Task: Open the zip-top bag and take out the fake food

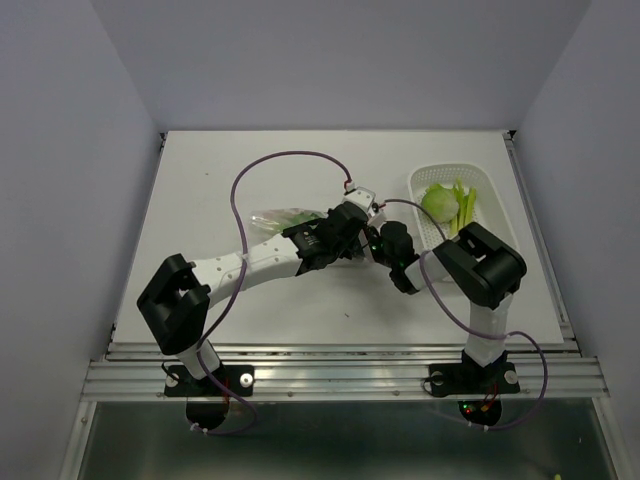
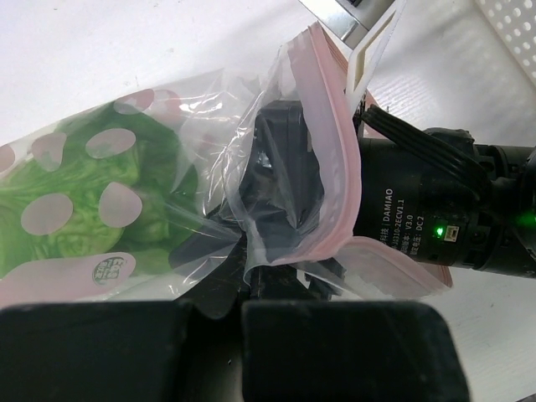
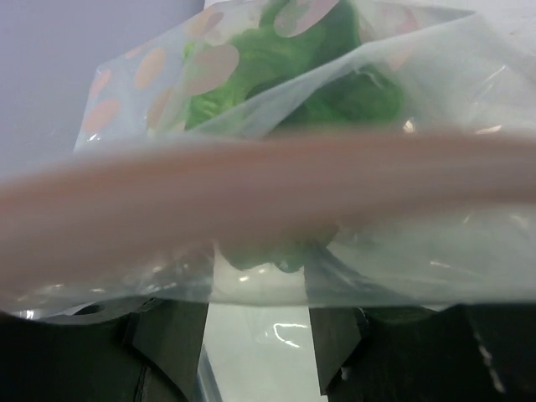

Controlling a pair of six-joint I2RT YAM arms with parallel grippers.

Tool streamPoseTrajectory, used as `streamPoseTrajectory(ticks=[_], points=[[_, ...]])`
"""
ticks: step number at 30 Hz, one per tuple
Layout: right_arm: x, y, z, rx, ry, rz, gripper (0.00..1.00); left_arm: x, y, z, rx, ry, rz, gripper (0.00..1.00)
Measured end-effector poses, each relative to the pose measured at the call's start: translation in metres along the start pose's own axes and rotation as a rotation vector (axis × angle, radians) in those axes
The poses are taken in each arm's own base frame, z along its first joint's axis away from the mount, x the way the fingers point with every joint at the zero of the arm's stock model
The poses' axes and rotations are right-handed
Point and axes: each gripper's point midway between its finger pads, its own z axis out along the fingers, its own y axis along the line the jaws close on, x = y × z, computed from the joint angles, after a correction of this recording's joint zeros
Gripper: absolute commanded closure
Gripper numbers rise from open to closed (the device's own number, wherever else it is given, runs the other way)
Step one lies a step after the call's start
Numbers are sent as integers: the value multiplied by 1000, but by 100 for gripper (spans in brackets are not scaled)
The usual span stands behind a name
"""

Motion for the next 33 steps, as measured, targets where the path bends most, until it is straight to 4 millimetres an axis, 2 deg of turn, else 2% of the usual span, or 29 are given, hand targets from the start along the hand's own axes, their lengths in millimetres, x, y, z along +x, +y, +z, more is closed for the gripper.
streamPoseTrajectory(ticks=[12,21,33], points=[[0,14,3,-112,2,-126,47,-3,2,-4,-3,-8,11,100],[-2,20,11,-134,2,-218,44,-6,12,-9,-37,-18,23,100],[18,13,20,-175,85,-343,44,17,22,-10,-31,31,125,100]])
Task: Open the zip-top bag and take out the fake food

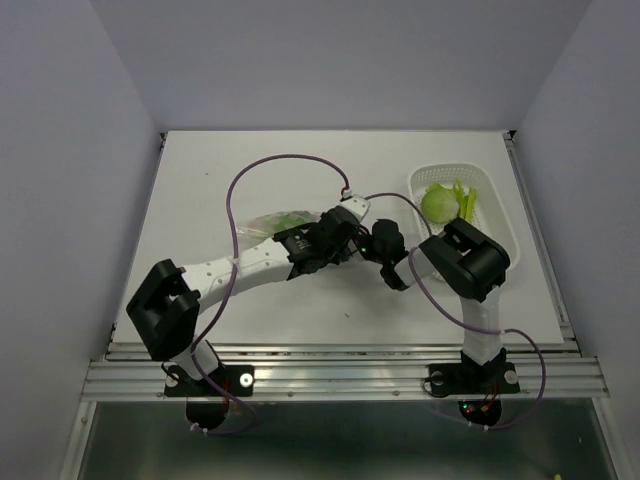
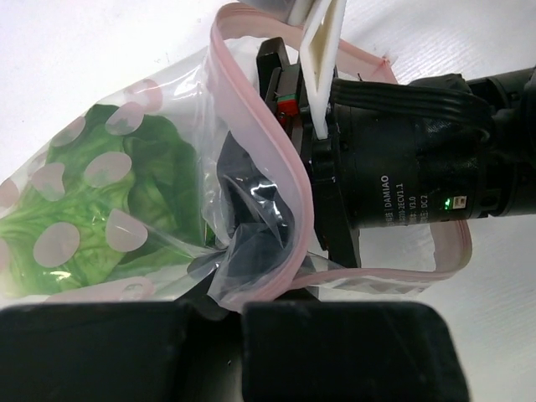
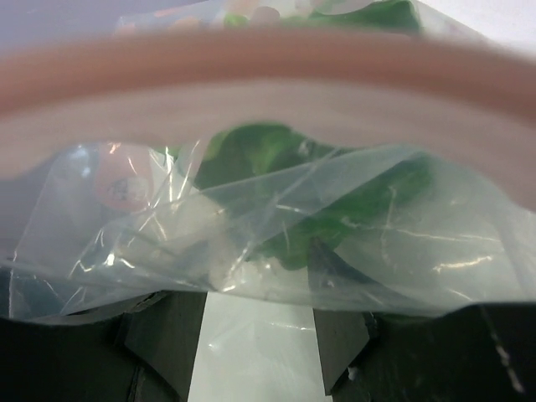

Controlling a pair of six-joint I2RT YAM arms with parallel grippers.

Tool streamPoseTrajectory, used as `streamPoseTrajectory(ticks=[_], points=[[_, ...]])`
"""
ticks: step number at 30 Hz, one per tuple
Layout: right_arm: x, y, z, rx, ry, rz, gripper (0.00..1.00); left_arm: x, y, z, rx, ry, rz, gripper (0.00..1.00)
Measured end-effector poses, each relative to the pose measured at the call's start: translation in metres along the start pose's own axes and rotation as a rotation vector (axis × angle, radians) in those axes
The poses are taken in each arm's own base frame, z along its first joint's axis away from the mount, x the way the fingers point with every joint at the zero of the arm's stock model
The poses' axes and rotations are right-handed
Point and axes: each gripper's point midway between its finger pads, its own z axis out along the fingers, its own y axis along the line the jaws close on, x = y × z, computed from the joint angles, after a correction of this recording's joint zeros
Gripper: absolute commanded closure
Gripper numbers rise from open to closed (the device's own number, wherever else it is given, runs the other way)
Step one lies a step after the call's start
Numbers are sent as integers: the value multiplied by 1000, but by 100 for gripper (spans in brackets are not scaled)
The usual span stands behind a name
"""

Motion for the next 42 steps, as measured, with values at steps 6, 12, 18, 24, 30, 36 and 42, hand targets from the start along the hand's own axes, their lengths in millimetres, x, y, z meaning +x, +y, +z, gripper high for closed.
streamPoseTrajectory(ticks=[6,12,18,24,30,36,42], points=[[11,-5,6,-44,21,-35,44,10,1,2,17,27,40,100],[26,-14,11,-55,54,-25,44,15,2,2,40,44,54,100],[30,-13,13,-62,56,-57,44,18,1,-1,84,49,65,100],[31,-17,19,-67,44,-67,45,17,-3,-2,126,46,52,100],[35,-11,29,-88,46,-84,46,8,-19,-4,206,14,21,100],[40,-8,32,-85,49,-89,73,6,-27,-6,251,11,1,100],[39,-10,33,-72,39,-88,99,2,-32,-6,274,-7,-10,100]])
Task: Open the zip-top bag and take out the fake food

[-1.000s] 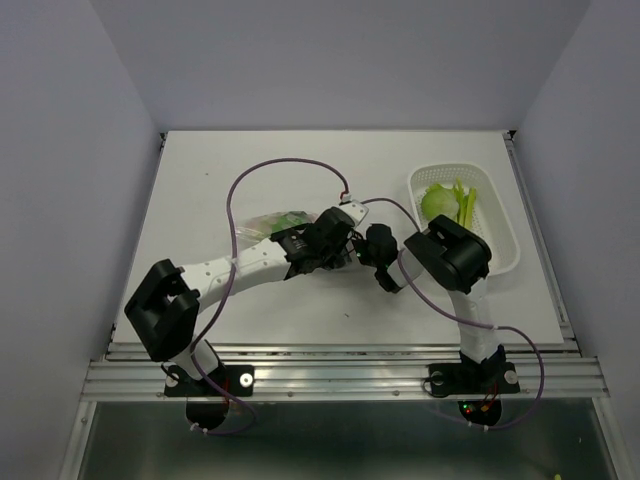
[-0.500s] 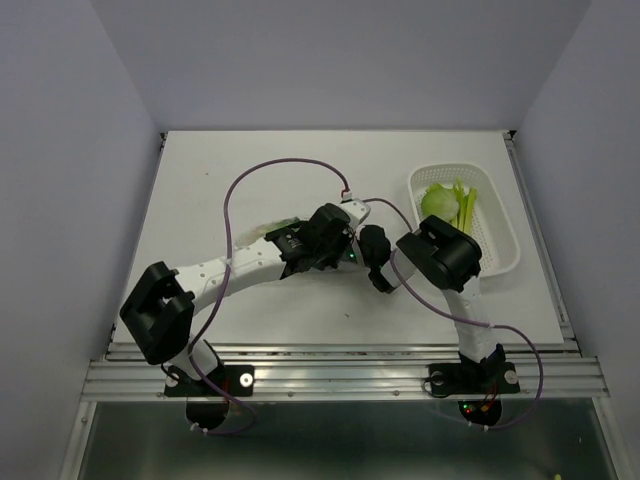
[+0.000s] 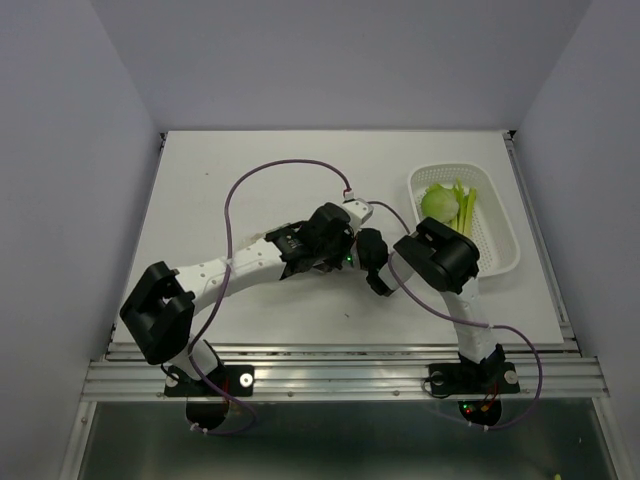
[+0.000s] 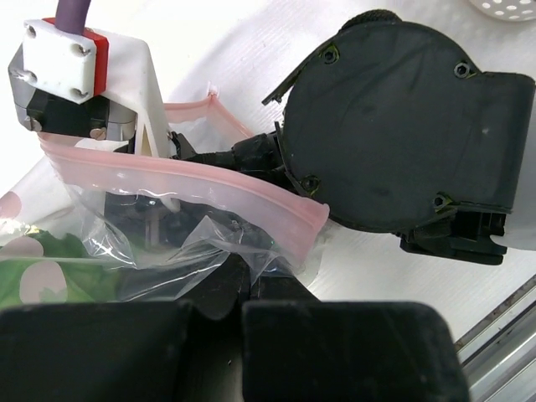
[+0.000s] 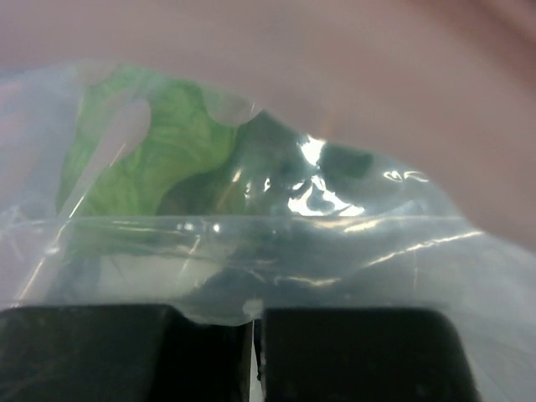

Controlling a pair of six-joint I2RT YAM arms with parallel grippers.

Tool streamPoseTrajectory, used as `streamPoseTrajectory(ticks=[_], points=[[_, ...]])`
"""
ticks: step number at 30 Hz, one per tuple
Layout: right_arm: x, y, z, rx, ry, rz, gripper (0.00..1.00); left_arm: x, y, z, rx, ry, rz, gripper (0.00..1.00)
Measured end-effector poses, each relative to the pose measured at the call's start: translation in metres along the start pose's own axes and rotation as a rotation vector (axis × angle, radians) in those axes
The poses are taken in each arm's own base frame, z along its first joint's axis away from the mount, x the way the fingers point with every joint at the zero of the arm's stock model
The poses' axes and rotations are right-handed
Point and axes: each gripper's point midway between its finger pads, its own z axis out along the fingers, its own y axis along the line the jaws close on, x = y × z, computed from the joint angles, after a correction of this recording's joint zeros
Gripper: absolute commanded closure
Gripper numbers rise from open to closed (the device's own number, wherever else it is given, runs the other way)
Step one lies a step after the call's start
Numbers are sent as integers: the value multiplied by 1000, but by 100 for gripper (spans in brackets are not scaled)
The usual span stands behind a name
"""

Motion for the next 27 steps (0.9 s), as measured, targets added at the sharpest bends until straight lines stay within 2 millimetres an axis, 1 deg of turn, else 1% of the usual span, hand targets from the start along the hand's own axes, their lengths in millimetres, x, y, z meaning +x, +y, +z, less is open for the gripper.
streamPoseTrajectory(ticks=[6,9,15,17,22,26,27], points=[[8,-7,-8,43,1,20,99,3,-2,0,7,-6,-13,100],[9,-2,-15,61,-5,29,99,4,2,-2,2,-17,-32,100],[1,3,-27,104,-38,40,99,7,23,-4,-30,-26,-94,100],[-8,9,-31,112,-64,28,99,8,30,-3,-48,-26,-108,100],[-31,16,-39,153,-131,-3,99,8,34,-4,-58,-35,-124,100],[-51,25,-45,165,-189,-39,99,6,39,-5,-71,-43,-133,100],[-53,25,-46,173,-195,-42,99,3,39,-6,-70,-54,-138,100]])
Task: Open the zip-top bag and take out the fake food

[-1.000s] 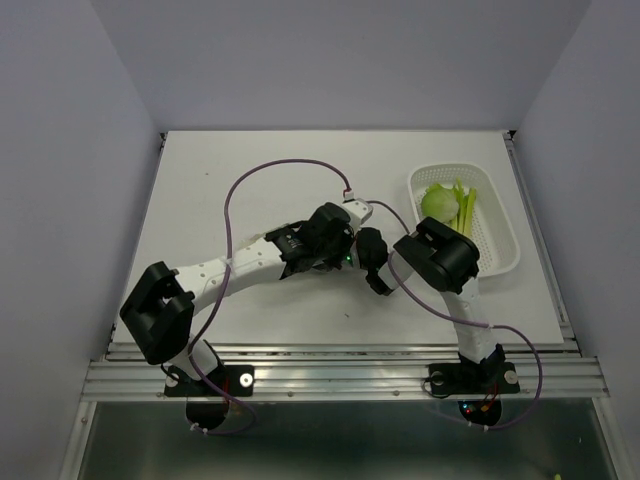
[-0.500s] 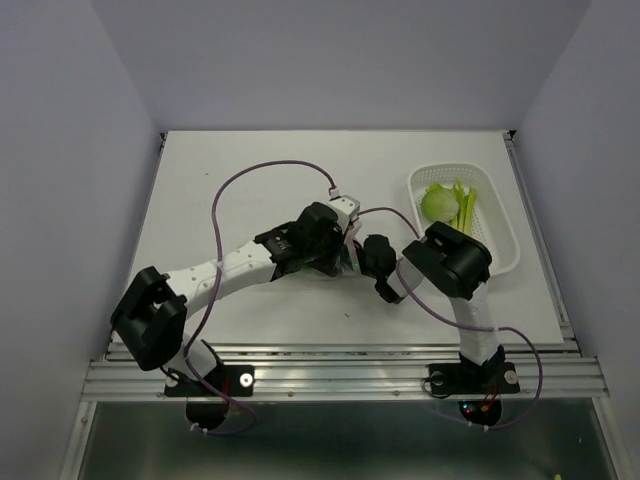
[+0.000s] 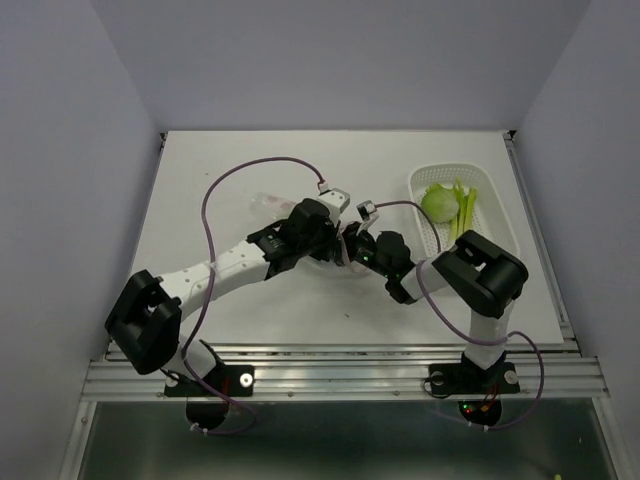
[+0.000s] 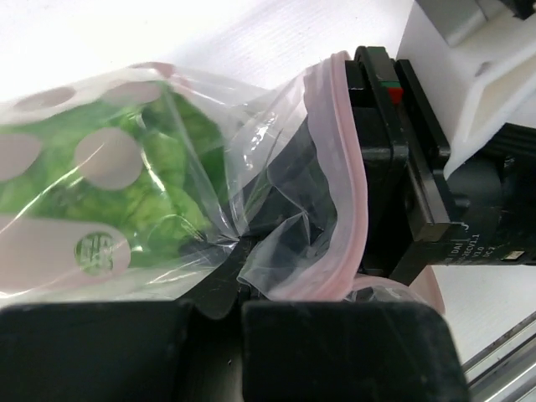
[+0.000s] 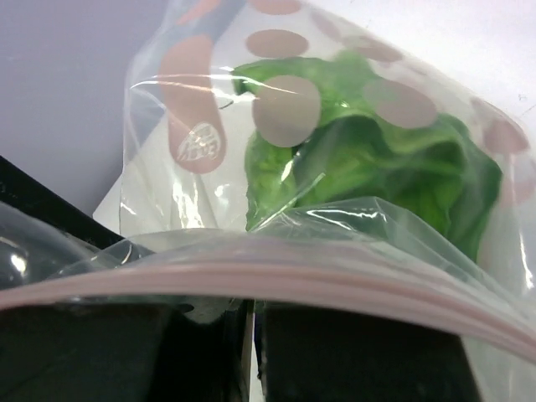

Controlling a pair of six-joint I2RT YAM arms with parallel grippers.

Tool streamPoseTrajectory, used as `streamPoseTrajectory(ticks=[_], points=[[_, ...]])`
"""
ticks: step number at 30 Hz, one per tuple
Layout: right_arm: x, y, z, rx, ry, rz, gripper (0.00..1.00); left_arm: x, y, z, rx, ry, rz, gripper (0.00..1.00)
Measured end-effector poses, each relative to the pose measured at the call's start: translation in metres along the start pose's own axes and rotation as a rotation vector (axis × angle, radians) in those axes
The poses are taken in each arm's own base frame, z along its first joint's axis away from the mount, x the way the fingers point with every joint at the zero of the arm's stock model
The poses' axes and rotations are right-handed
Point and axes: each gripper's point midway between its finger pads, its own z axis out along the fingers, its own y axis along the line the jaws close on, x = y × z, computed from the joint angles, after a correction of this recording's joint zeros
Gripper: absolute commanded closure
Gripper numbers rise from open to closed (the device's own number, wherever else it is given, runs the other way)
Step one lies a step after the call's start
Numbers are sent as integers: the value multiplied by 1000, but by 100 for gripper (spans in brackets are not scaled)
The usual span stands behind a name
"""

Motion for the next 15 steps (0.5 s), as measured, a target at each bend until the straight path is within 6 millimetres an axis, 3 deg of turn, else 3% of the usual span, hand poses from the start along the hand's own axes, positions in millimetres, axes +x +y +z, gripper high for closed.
streamPoseTrajectory(ticks=[8,15], points=[[-22,12,-8,25,-12,-50,99,-16,7,-13,-34,-57,-31,100],[-15,15,-16,48,75,-55,99,-13,19,-14,-101,-50,-52,100]])
